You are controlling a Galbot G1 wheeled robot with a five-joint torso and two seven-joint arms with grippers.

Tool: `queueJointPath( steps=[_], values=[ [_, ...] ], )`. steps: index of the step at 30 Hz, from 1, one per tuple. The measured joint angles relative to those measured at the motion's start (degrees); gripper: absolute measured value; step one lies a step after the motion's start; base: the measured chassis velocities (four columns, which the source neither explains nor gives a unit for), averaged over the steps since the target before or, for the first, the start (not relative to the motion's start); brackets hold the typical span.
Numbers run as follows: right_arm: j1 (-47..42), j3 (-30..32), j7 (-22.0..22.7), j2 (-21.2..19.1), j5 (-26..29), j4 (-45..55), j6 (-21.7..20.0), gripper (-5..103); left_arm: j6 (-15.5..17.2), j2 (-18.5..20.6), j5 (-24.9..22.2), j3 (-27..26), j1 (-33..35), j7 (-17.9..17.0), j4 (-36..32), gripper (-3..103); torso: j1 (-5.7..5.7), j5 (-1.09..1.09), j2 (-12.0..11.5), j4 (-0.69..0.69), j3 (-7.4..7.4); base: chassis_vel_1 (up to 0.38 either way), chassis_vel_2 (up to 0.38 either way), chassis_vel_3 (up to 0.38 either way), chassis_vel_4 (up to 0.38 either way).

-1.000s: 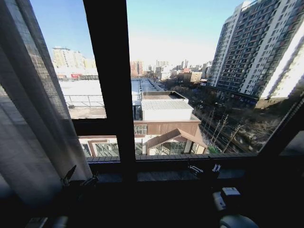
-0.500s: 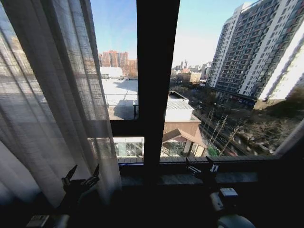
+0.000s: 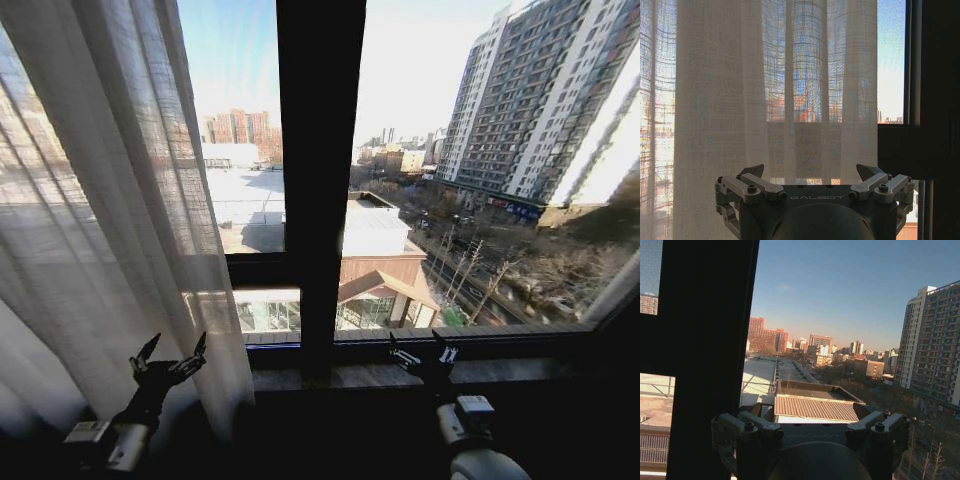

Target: Open the curtains by pulling them apart, changing their state from closed to fully open.

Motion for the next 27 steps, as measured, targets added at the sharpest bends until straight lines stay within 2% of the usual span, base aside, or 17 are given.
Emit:
queueJointPath(
  steps=[7, 15, 21, 24, 25, 27],
  values=[
    [-0.34, 0.37, 0.02, 0.70, -0.94, -0.44, 0.56, 100, 0.91, 4.42, -2.57, 1.19, -5.00, -0.36, 4.01, 100, 0.00, 0.07, 0.00, -0.01, 0.00, 0.002, 0.004, -0.005, -0.007],
    [-0.61, 0.70, 0.06, 1.15, -1.59, -0.75, 0.98, 100, 1.03, 8.71, -4.58, 2.92, -10.20, -0.30, 10.47, 100, 0.00, 0.04, 0.00, 0.00, 0.00, 0.000, 0.000, 0.000, 0.000],
    [-0.66, 0.90, 0.11, 1.91, -2.08, -0.92, 1.12, 100, 1.19, 11.29, -6.31, 3.98, -12.96, 1.53, 14.01, 101, 0.01, 0.06, -0.01, 0.00, 0.00, 0.000, 0.000, 0.000, 0.000],
    [-0.57, 0.58, 0.13, 2.54, -2.86, -1.16, 1.21, 100, 1.20, 11.72, -6.49, 4.33, -12.74, 2.97, 14.41, 86, 0.00, 0.06, 0.00, 0.00, 0.00, 0.000, 0.000, 0.000, 0.000],
    [-0.57, 0.58, 0.13, 2.54, -2.86, -1.16, 1.21, 100, 1.20, 11.72, -6.49, 4.33, -12.74, 2.97, 14.41, 86, 0.00, 0.06, 0.00, 0.00, 0.00, 0.000, 0.000, 0.000, 0.000],
    [-0.61, 0.36, 0.13, 2.87, -3.21, -1.16, 1.25, 100, 1.21, 11.72, -6.54, 4.24, -12.33, 3.33, 14.12, 75, 0.01, 0.05, 0.00, 0.01, 0.00, 0.000, 0.000, 0.000, 0.000]
  ],
)
